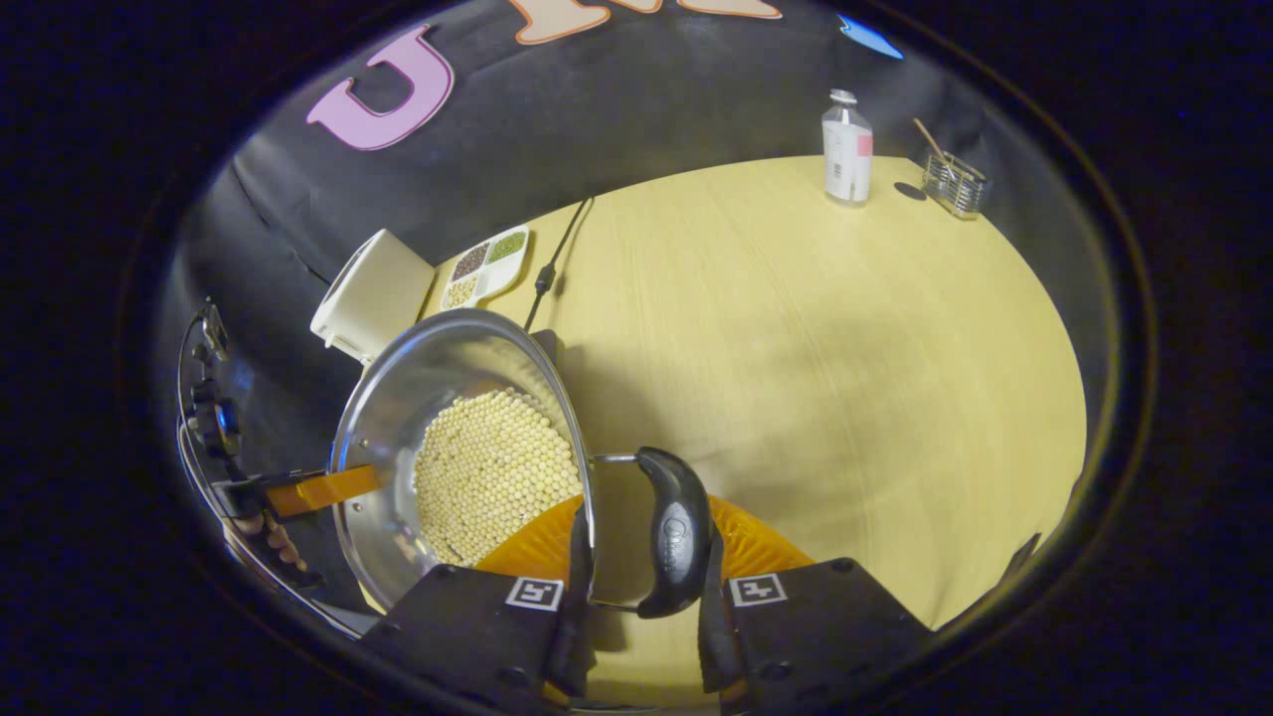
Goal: First push the handle of the pot to place it horizontally, then grasp the pot with both hands and set it on the induction cooktop.
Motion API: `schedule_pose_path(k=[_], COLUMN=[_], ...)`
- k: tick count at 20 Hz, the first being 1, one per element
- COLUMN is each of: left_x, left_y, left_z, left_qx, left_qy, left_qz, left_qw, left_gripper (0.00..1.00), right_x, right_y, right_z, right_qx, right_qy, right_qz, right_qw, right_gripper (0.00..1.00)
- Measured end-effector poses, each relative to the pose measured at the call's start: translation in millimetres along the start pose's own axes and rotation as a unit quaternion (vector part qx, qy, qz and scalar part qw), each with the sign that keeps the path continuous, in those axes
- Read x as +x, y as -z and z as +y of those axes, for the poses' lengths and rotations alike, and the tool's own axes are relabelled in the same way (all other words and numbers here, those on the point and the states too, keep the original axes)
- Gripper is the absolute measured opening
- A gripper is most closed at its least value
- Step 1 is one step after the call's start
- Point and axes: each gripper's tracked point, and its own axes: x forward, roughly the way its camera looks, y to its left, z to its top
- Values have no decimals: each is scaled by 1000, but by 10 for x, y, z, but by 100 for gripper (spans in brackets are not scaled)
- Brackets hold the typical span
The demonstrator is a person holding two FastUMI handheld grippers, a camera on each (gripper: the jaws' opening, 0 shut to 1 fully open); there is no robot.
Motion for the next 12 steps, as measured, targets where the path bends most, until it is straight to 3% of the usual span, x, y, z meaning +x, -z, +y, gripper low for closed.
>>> schedule_pose_path(k=[1, 2, 5, 6, 7, 12], left_x=[-3, -8, -45, -60, -76, -114], left_y=[-28, -40, -102, -109, -104, -155], left_z=[50, 111, 266, 314, 360, 558], left_qx=[1, 4, 8, 9, 9, 16], left_qy=[-1, -2, -6, -8, -11, -19], left_qz=[-5, -11, -32, -40, -45, -79], left_qw=[1000, 1000, 999, 999, 999, 997], left_gripper=[52, 51, 51, 53, 52, 57], right_x=[31, 55, 115, 131, 141, 191], right_y=[-2, -10, -6, -18, -12, 56], right_z=[49, 102, 279, 324, 383, 581], right_qx=[-1, -2, 0, -1, -2, -2], right_qy=[0, 0, -1, -2, -3, -5], right_qz=[0, -1, -2, -3, -5, -13], right_qw=[1000, 1000, 1000, 1000, 1000, 1000], right_gripper=[39, 46, 46, 39, 46, 46])
